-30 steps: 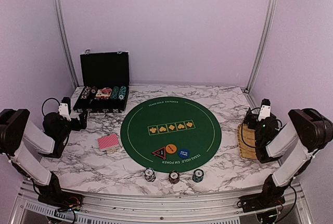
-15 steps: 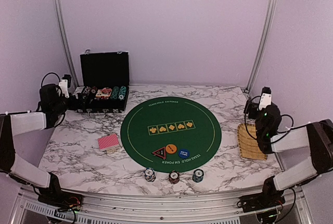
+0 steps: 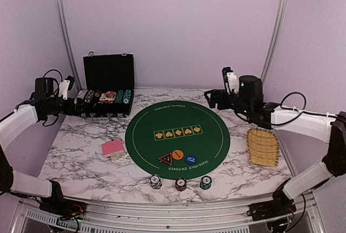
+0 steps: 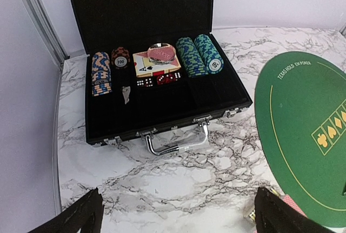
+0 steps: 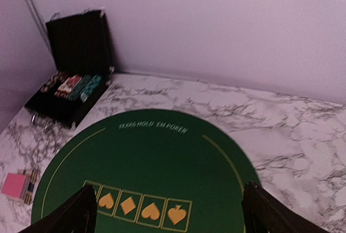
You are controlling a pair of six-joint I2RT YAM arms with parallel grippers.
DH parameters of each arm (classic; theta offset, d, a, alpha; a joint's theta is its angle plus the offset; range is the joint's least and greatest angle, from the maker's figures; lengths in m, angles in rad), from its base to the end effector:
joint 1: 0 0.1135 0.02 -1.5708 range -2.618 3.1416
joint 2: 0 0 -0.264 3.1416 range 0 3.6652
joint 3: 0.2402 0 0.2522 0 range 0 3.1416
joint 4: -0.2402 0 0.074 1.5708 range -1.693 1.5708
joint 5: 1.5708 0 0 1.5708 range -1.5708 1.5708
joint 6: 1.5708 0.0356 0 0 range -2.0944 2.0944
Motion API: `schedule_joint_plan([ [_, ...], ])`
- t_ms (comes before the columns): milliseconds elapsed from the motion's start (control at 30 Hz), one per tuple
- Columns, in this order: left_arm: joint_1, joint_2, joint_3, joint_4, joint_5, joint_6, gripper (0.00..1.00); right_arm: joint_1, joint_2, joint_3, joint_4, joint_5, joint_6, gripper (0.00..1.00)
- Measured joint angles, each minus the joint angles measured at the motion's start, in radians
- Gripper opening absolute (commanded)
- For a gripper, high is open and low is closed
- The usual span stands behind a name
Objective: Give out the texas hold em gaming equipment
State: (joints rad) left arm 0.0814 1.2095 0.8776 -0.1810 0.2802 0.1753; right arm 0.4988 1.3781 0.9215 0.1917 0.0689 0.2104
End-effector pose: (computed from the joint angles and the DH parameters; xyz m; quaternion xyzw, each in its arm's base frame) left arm 0.2720 0.0123 0.2843 0.1105 0.8506 -0.0556 0.5110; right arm 0.2835 0.1516 0.2898 -0.0934 0.7886 0.1852 0.5789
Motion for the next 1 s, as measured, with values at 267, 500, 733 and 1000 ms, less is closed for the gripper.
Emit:
schedule_joint_plan([
  [267, 0.000, -0.055, 0.033, -0.187, 0.008, 0.072, 0.99, 0.385, 0.235, 0.188, -0.299, 0.008, 0.051, 0.77],
  [500, 0.000, -0.060, 0.047, -0.264, 0.019, 0.094, 0.99, 0.550, 0.419, 0.291, -0.445, 0.007, 0.118, 0.68],
  [733, 0.000, -0.066, 0.071, -0.299, 0.038, 0.106, 0.99, 0.566, 0.480, 0.329, -0.536, 0.009, 0.187, 0.59],
  [1000, 0.001, -0.065, 0.079, -0.318, 0.070, 0.106, 0.99, 0.571, 0.487, 0.359, -0.595, 0.011, 0.236, 0.48],
])
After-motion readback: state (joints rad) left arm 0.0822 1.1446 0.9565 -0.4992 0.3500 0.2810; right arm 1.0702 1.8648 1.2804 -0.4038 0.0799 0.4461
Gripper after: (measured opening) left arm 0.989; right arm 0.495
